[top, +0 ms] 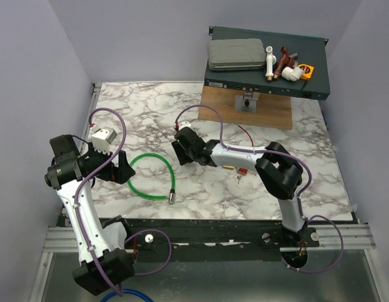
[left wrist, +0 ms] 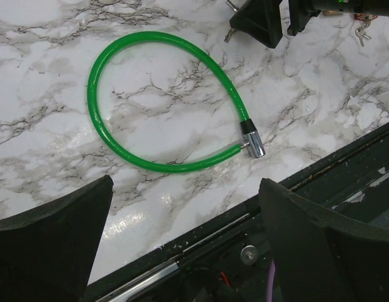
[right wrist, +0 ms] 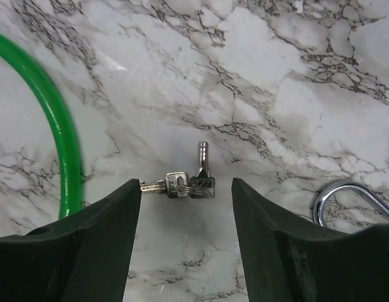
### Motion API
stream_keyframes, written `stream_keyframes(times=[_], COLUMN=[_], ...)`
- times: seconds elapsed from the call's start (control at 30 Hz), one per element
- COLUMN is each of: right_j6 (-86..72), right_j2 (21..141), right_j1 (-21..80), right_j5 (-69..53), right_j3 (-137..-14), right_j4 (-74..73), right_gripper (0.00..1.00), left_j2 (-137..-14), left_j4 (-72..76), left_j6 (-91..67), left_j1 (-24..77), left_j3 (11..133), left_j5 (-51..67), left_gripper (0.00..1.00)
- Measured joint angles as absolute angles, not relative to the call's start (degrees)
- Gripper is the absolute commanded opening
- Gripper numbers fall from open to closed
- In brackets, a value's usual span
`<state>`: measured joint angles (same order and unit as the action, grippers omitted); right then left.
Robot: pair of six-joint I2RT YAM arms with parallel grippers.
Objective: Unlock with the key
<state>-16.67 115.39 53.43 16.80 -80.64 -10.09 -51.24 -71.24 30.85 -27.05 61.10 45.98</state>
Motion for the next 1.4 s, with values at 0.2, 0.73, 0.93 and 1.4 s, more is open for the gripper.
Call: stream_keyframes(times=[0.2, 0.73, 0.93, 1.4], right_j6=[-16.5, -16.0, -16.1, -19.5], right_j2=[117.6, 119.4, 119.3, 106.6], right_j1=[53.1, 53.1, 53.1, 53.1], right_j5=[16.9, 16.7, 16.4, 8.6], right_j3=[-81.5, -81.5, -81.5, -73.3], right_j4=[-12.1, -11.4, -10.8, -10.9], right_gripper=[0.51, 0.13, 0.01, 0.01], left_j2=[-50.8, -50.5, -50.6, -51.0], left_j4=[-71.3, -70.9, -70.9, -72.1], left_j6=[30.9, 30.6, 30.6, 31.4], left_j1=[-27.0, -27.0, -27.0, -21.1], left_j3=[61.0, 60.9, 60.9, 62.2], left_j5=[46.0, 46.0, 46.1, 47.3], left_gripper=[0.98, 0.98, 0.98, 0.98])
